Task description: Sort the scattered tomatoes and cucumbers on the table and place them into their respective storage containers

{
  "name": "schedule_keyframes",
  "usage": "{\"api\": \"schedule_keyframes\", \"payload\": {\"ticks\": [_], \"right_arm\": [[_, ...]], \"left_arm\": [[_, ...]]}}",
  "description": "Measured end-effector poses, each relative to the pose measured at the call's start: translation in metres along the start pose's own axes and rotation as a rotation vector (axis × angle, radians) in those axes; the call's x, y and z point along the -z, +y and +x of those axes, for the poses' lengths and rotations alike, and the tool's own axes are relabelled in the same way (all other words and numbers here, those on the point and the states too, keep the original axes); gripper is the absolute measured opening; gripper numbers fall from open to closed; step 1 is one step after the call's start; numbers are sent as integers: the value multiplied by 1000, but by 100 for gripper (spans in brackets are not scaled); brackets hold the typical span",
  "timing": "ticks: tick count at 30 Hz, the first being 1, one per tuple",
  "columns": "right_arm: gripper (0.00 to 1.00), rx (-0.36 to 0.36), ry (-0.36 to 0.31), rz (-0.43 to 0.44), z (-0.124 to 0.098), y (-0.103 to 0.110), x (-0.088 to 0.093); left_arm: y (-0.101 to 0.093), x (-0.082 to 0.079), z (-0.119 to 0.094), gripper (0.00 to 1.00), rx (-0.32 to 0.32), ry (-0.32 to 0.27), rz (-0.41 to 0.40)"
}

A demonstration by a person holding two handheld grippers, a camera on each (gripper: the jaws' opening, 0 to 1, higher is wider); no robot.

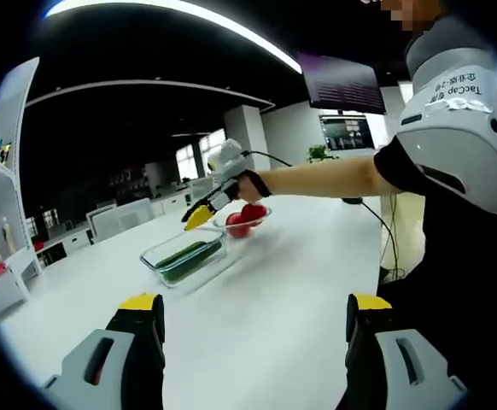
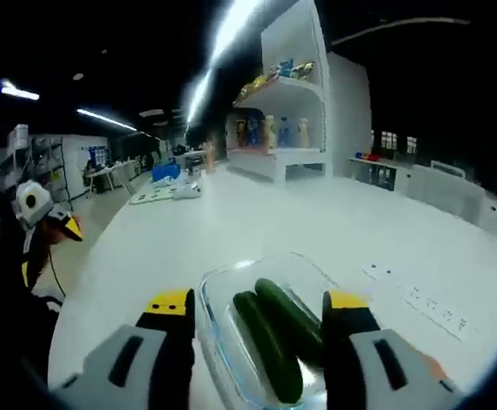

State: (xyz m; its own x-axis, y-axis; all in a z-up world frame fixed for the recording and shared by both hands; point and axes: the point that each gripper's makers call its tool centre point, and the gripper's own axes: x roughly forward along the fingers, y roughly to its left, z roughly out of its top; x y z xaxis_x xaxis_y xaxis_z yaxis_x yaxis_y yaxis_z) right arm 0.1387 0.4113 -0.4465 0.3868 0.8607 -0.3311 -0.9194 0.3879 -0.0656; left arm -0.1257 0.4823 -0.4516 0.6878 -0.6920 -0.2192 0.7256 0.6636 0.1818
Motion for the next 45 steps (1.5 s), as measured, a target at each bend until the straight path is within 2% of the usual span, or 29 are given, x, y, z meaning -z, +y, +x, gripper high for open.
{"api": "schedule_keyframes", "payload": {"ticks": [2, 7, 9, 13, 15, 18, 20, 24, 27, 30, 33, 45], "right_arm": [[69, 40, 17, -52, -12, 2, 0], [83, 120, -13, -111, -55, 16, -5], [87, 150, -28, -100, -74, 23, -5], [91, 190, -80, -17, -111, 33, 1], [97, 203, -95, 29, -130, 38, 10], [97, 236, -123, 96, -158, 51, 26], [97, 256, -110, 127, -172, 60, 40], [97, 280, -78, 131, -196, 77, 64], [97, 322, -32, 157, -216, 86, 85], [97, 340, -7, 166, -228, 96, 94], [97, 361, -4, 158, -236, 103, 96], [97, 375, -35, 161, -246, 106, 85]], "left_arm": [[-3, -3, 2, 88, 6, -5, 8], [-9, -8, 6, 88, 15, -16, 17], [-11, -9, 7, 88, 17, -17, 20], [-14, -10, 10, 88, 25, -17, 19], [-15, -11, 12, 88, 26, -15, 19], [-14, -13, 15, 88, 25, -20, 19], [-13, -14, 17, 88, 25, -25, 15], [-12, -11, 23, 88, 24, -8, 6], [-12, -8, 25, 88, 27, 5, 14], [-15, -9, 26, 88, 38, 1, 10], [-16, -9, 28, 88, 43, 5, 14], [-19, -11, 29, 88, 47, 10, 19]]}}
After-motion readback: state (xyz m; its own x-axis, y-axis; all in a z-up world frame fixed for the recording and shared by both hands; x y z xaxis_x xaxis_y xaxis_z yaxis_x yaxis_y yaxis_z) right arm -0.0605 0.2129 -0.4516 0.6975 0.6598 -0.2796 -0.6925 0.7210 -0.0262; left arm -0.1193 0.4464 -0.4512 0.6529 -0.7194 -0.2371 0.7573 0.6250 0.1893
